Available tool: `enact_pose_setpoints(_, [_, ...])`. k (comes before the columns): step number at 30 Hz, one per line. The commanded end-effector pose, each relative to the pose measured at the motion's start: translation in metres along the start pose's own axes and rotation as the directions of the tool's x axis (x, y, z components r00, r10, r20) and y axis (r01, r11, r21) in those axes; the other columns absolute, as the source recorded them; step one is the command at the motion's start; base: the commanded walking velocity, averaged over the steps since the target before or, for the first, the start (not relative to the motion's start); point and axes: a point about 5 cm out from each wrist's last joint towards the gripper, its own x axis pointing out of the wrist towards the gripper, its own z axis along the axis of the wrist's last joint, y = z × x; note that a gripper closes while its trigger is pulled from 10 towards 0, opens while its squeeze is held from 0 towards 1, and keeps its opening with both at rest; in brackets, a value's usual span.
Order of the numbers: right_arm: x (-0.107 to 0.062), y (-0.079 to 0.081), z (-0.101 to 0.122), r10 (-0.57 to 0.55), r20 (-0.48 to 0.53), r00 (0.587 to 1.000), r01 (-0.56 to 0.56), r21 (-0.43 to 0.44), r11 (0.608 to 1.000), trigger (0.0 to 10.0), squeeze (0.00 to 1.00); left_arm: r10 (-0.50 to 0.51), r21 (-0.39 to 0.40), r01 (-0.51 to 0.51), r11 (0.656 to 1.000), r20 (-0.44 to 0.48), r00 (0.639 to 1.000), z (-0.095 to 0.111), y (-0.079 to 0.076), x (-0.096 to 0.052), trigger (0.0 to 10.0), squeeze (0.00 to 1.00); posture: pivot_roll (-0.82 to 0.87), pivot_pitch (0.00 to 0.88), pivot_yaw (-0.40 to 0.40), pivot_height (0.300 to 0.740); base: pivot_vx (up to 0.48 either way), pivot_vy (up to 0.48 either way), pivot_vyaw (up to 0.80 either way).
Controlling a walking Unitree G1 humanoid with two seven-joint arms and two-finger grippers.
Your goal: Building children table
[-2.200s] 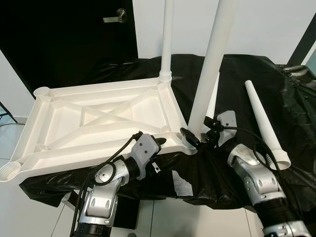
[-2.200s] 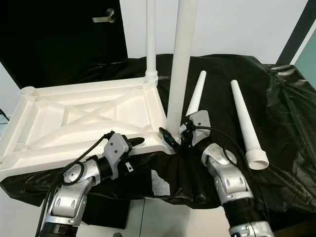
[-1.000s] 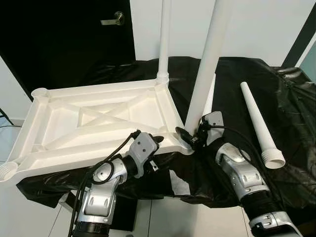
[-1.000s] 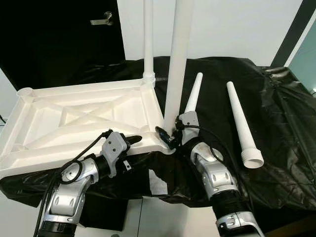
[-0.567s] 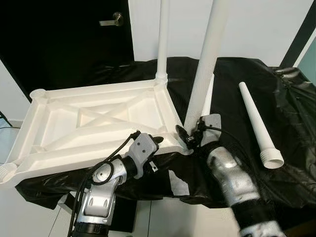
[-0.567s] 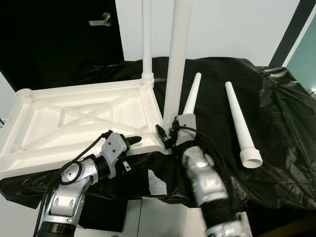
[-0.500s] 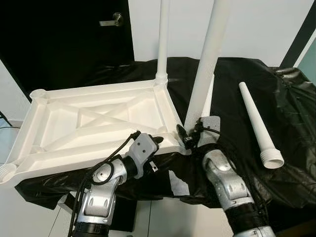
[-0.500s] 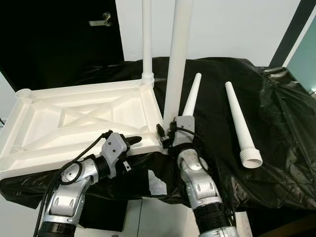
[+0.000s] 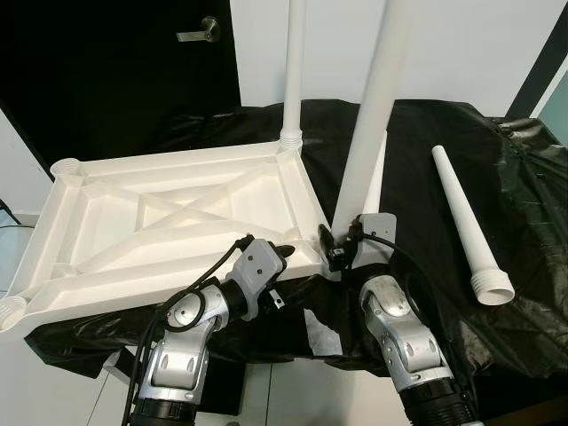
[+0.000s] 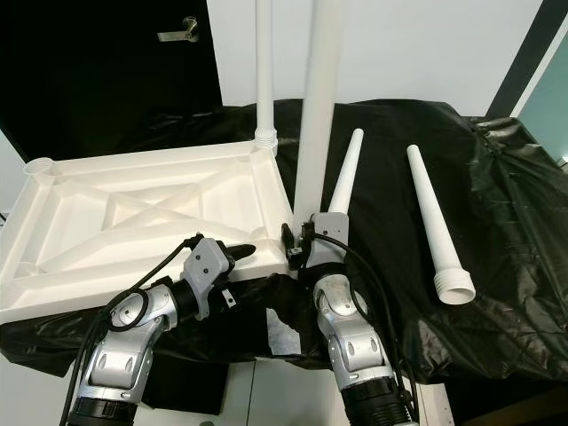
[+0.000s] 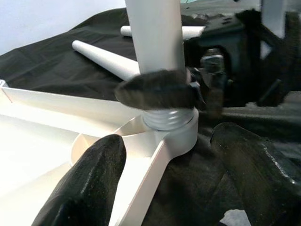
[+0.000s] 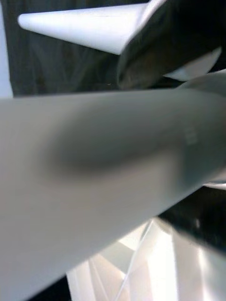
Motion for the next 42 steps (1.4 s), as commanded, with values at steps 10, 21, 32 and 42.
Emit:
enact_pose_setpoints(10, [-0.007, -0.019, 0.01, 0.228, 0.014, 0.973, -0.226, -0.086, 0.97, 10.0, 1.0, 0.157, 0.008, -0.157, 0.988, -0.004, 0.988, 0.0, 0.01, 0.003, 10.0, 0.0, -0.03, 0.0, 0.017, 0.74, 0.0, 0.0, 0.0])
enact_pose_setpoints(21, [0.015, -0.04, 0.022, 0.519, -0.087, 0.85, -0.526, -0.201, 0.827, 10.0, 0.0, 0.166, 0.014, -0.166, 0.986, 0.001, 0.986, 0.002, 0.014, 0.004, 10.0, 0.0, -0.02, 0.0, 0.009, 0.74, 0.0, 0.0, 0.0])
enact_pose_setpoints(32, [0.024, -0.038, 0.018, 0.639, -0.173, 0.75, -0.661, -0.234, 0.713, 0.0, 0.0, 0.182, 0.02, -0.183, 0.983, 0.007, 0.983, 0.003, 0.016, 0.004, 10.0, 0.0, 0.0, 0.0, -0.005, 0.74, 0.0, 0.0, 0.0])
enact_pose_setpoints(42, [0.025, -0.046, 0.007, 0.605, -0.208, 0.769, -0.639, -0.218, 0.737, 0.0, 0.0, 0.194, 0.02, -0.194, 0.981, 0.006, 0.981, 0.003, 0.015, 0.002, 10.0, 0.0, 0.01, 0.0, -0.006, 0.74, 0.0, 0.0, 0.0])
